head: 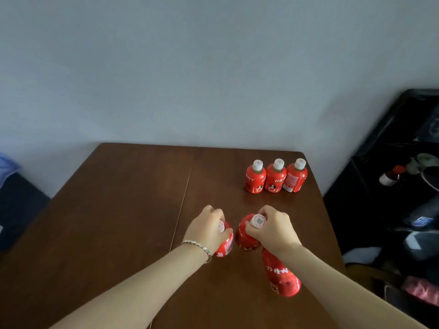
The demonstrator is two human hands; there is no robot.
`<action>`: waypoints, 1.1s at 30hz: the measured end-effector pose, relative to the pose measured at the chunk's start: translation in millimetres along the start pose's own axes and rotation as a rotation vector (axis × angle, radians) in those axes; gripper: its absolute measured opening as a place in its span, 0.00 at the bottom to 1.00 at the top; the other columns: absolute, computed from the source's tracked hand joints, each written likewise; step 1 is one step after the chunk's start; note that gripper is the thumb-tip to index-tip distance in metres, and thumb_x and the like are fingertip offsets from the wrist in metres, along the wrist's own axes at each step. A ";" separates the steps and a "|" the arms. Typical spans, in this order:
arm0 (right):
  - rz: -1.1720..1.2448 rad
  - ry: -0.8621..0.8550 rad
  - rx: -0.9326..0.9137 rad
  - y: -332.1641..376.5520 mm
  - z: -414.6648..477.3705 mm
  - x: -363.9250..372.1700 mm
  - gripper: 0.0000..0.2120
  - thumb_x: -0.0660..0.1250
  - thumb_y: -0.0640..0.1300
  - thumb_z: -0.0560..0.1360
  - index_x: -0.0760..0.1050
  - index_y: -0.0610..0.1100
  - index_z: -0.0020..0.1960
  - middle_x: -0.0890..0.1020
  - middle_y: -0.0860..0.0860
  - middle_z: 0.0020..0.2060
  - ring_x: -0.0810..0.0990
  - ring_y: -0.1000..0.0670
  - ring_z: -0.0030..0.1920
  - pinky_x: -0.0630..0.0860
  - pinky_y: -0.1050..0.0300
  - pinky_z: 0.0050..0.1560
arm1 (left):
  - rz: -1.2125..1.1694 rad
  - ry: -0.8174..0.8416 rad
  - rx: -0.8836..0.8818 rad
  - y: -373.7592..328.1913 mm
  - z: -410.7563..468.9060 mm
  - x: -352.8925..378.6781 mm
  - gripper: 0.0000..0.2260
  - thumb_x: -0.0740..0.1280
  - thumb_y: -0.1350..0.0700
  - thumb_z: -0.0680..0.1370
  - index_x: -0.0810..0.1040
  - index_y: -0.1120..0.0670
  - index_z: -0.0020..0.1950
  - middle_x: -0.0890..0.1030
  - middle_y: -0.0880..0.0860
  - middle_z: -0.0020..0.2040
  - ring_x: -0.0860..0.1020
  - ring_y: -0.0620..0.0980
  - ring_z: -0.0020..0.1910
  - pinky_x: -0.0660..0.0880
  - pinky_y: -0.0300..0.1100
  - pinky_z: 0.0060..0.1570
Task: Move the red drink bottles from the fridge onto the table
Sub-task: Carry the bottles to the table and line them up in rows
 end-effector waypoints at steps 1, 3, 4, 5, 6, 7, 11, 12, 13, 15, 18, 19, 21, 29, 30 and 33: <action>0.002 -0.002 0.012 -2.2 15.1 6.3 0.11 0.72 0.50 0.67 0.73 0.46 0.42 0.79 0.54 0.34 0.79 0.55 0.34 0.77 0.61 0.34 | -0.003 0.008 0.003 5.9 14.7 6.5 0.12 0.68 0.46 0.73 0.74 0.52 0.47 0.71 0.49 0.47 0.77 0.49 0.43 0.77 0.41 0.45; -0.015 0.009 0.032 -2.1 42.9 18.8 0.11 0.72 0.49 0.68 0.72 0.46 0.42 0.79 0.54 0.34 0.79 0.55 0.35 0.77 0.59 0.36 | -0.009 0.026 0.012 15.1 41.8 17.0 0.12 0.68 0.46 0.73 0.74 0.53 0.47 0.71 0.49 0.48 0.77 0.50 0.43 0.77 0.41 0.45; -0.017 0.015 0.044 -0.9 56.3 24.7 0.11 0.72 0.50 0.68 0.72 0.46 0.42 0.79 0.53 0.34 0.79 0.54 0.35 0.78 0.57 0.37 | -0.009 0.037 0.022 18.2 55.6 21.8 0.11 0.67 0.47 0.73 0.74 0.54 0.47 0.70 0.49 0.48 0.77 0.50 0.43 0.76 0.40 0.45; -0.016 0.017 0.055 0.2 69.7 29.7 0.11 0.71 0.50 0.68 0.72 0.46 0.42 0.80 0.52 0.34 0.79 0.52 0.36 0.78 0.56 0.38 | -0.007 0.047 0.037 20.7 68.5 26.4 0.11 0.67 0.47 0.73 0.74 0.54 0.47 0.69 0.49 0.47 0.77 0.50 0.43 0.75 0.40 0.44; -0.014 0.012 0.067 0.9 82.9 34.0 0.11 0.71 0.50 0.67 0.72 0.45 0.42 0.80 0.51 0.35 0.80 0.51 0.37 0.78 0.54 0.39 | -0.007 0.055 0.050 23.3 80.9 30.7 0.11 0.67 0.48 0.73 0.74 0.54 0.47 0.69 0.49 0.47 0.77 0.50 0.44 0.75 0.40 0.45; -0.004 0.000 0.078 1.7 95.9 37.0 0.11 0.71 0.50 0.67 0.73 0.45 0.42 0.80 0.51 0.35 0.80 0.50 0.37 0.78 0.53 0.40 | -0.010 0.063 0.058 26.1 92.9 34.6 0.10 0.67 0.48 0.73 0.74 0.54 0.47 0.69 0.49 0.47 0.77 0.51 0.45 0.75 0.41 0.46; 0.028 -0.059 0.079 8.2 144.1 47.2 0.10 0.71 0.48 0.68 0.73 0.44 0.43 0.80 0.51 0.35 0.79 0.50 0.38 0.78 0.52 0.42 | 0.002 0.083 0.082 37.5 138.2 42.5 0.11 0.67 0.49 0.73 0.75 0.55 0.48 0.70 0.51 0.50 0.76 0.52 0.46 0.74 0.42 0.46; 0.030 -0.060 0.079 10.0 154.4 50.6 0.10 0.71 0.47 0.68 0.73 0.44 0.44 0.80 0.51 0.36 0.79 0.50 0.39 0.78 0.52 0.43 | -0.001 0.079 0.086 40.1 148.7 42.5 0.11 0.67 0.49 0.73 0.75 0.55 0.48 0.70 0.50 0.49 0.76 0.52 0.46 0.73 0.42 0.45; 0.034 -0.061 0.081 11.3 164.1 53.9 0.10 0.71 0.47 0.68 0.73 0.44 0.44 0.80 0.51 0.36 0.80 0.50 0.39 0.79 0.52 0.43 | -0.008 0.072 0.087 42.7 158.5 41.8 0.11 0.67 0.49 0.73 0.75 0.55 0.48 0.70 0.50 0.48 0.76 0.52 0.46 0.73 0.42 0.45; 0.068 -0.081 0.090 11.1 180.0 58.8 0.10 0.72 0.46 0.69 0.73 0.44 0.45 0.80 0.51 0.37 0.80 0.50 0.40 0.79 0.52 0.44 | -0.017 0.064 0.092 47.2 176.0 40.6 0.11 0.67 0.48 0.73 0.75 0.55 0.47 0.69 0.50 0.47 0.76 0.52 0.45 0.73 0.43 0.45; 0.142 -0.142 0.081 8.6 190.6 59.6 0.15 0.73 0.47 0.68 0.71 0.45 0.51 0.79 0.53 0.38 0.80 0.54 0.41 0.78 0.56 0.44 | 0.001 0.064 0.134 48.8 189.4 42.6 0.12 0.66 0.47 0.74 0.74 0.56 0.47 0.69 0.51 0.48 0.75 0.52 0.43 0.73 0.45 0.42; 0.160 -0.172 0.055 8.2 190.1 58.2 0.18 0.73 0.48 0.68 0.69 0.49 0.53 0.78 0.55 0.36 0.78 0.58 0.38 0.76 0.61 0.40 | 0.011 0.059 0.150 48.9 190.2 43.4 0.12 0.66 0.47 0.74 0.73 0.56 0.47 0.68 0.50 0.47 0.75 0.52 0.43 0.73 0.44 0.41; 0.195 -0.288 -0.013 6.4 183.7 50.5 0.19 0.72 0.50 0.69 0.66 0.53 0.55 0.72 0.57 0.28 0.73 0.59 0.29 0.70 0.67 0.32 | 0.018 0.039 0.170 50.6 188.9 45.0 0.12 0.65 0.47 0.74 0.73 0.55 0.48 0.66 0.48 0.45 0.75 0.51 0.40 0.70 0.40 0.37; 0.219 -0.513 -0.103 -13.2 163.0 30.3 0.12 0.68 0.40 0.73 0.67 0.52 0.48 0.66 0.55 0.26 0.69 0.56 0.28 0.67 0.69 0.32 | -0.031 0.013 0.154 52.6 184.3 46.2 0.12 0.66 0.47 0.74 0.72 0.54 0.48 0.65 0.48 0.44 0.74 0.49 0.40 0.68 0.37 0.37; 0.207 -0.488 -0.075 -16.0 164.9 28.9 0.10 0.68 0.40 0.73 0.69 0.51 0.48 0.68 0.55 0.27 0.69 0.55 0.28 0.67 0.66 0.33 | -0.027 0.020 0.150 52.5 184.0 45.7 0.11 0.65 0.47 0.75 0.72 0.54 0.48 0.65 0.48 0.44 0.74 0.49 0.40 0.69 0.38 0.37; -0.021 -0.559 -0.198 -0.9 166.6 8.4 0.10 0.71 0.36 0.69 0.75 0.41 0.49 0.75 0.51 0.38 0.74 0.51 0.37 0.74 0.57 0.40 | 0.036 0.036 0.144 50.4 184.8 43.8 0.10 0.63 0.46 0.76 0.71 0.52 0.49 0.68 0.48 0.46 0.74 0.48 0.41 0.74 0.40 0.39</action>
Point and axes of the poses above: each hand's wrist, its own z-axis towards the middle knuckle, its own x-axis out of the palm, y = z × x, the point moved 7 cm from there along z, towards the middle knuckle
